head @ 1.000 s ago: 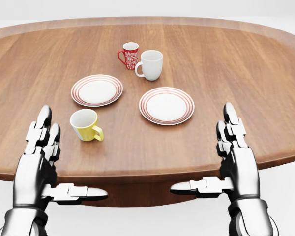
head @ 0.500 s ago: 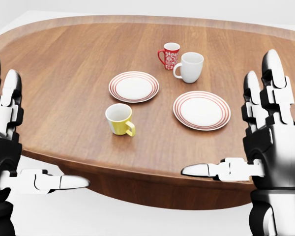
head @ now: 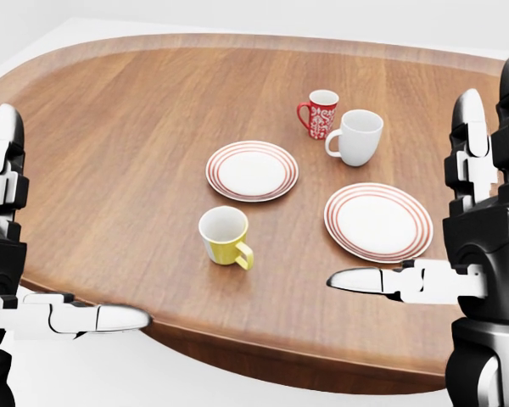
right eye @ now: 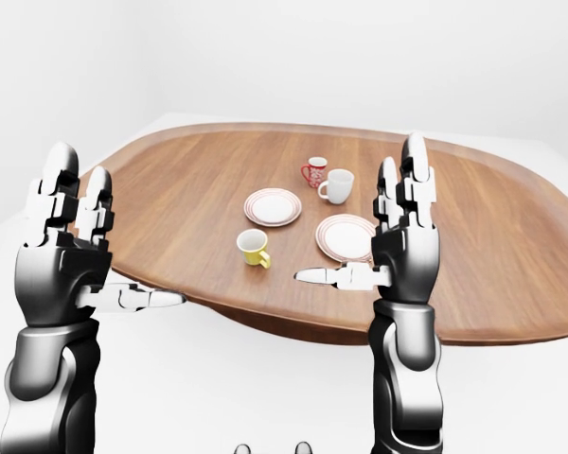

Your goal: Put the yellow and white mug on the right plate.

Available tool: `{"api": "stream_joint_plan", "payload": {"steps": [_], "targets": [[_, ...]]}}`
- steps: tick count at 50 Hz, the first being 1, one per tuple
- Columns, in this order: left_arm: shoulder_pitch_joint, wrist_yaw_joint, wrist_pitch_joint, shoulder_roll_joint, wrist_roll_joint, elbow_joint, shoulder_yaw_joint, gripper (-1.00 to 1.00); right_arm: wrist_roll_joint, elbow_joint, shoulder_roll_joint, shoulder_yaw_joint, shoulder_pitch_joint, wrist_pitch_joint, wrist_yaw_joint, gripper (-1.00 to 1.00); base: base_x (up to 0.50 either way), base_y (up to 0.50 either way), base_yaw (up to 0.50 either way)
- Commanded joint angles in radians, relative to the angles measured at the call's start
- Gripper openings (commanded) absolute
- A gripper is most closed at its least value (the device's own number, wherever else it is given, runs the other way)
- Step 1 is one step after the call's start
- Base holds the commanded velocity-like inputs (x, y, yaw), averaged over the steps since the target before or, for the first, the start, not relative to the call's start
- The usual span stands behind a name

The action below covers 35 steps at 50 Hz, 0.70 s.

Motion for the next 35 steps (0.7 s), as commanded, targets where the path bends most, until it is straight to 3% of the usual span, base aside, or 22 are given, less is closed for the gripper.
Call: {"api": "stream_joint_plan", "payload": {"steps": [1,30,35], "targets": [[0.002,-0.003,0.0,-0.002,0.004,-0.008,-0.006,1.0,0.006,-0.004,-0.003,0.002,0.0,0.0,-0.001,1.0,0.47,0.16,0.0],[0.005,-0.006,0.0,-0.004,0.01,0.007,-0.011,1.0,-0.025,0.048,0.001,0.013,0.007,0.0,0.01,1.0,0.47,0.19,0.0],[0.005,-0.006,0.0,-0.004,0.011,0.001,-0.012,1.0,-0.045,0.05,0.002,0.025,0.007,0.0,0.01,1.0,0.0,0.0,0.0]]}}
